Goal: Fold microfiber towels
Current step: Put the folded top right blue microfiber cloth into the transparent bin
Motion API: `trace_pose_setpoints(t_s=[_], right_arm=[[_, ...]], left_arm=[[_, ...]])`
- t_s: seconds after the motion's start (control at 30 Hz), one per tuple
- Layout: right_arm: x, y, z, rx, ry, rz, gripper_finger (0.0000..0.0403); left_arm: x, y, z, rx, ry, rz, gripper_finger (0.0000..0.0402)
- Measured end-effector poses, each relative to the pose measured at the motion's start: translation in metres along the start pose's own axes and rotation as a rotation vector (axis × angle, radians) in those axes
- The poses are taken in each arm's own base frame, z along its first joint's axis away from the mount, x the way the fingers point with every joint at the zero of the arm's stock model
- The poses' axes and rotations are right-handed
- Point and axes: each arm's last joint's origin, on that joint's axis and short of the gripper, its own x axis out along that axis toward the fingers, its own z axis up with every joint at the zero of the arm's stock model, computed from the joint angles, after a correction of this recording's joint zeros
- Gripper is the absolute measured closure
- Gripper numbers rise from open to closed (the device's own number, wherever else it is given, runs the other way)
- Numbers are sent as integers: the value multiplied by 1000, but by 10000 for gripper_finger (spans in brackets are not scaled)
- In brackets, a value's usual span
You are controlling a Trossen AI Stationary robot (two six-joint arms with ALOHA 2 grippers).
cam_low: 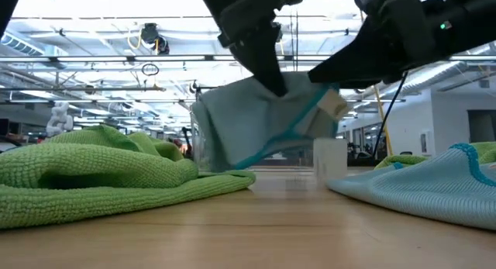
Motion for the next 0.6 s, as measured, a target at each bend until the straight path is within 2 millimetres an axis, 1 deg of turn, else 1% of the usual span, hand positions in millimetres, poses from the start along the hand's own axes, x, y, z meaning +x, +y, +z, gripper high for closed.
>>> trace_pose_setpoints(t_s=[0.17, 0.3, 0.43, 0.6], right_arm=[[2, -5, -5, -10, 43, -44, 136], [3, -8, -11, -43, 93, -65, 169], [5, -11, -13, -49, 120, -79, 205], [5, -12, -13, -101, 123, -72, 232]], left_arm=[[1, 2, 0, 8, 3, 4, 389], [2, 4, 0, 7, 5, 6, 392], [2, 4, 0, 10, 4, 7, 381], [2, 4, 0, 14, 2, 6, 391]])
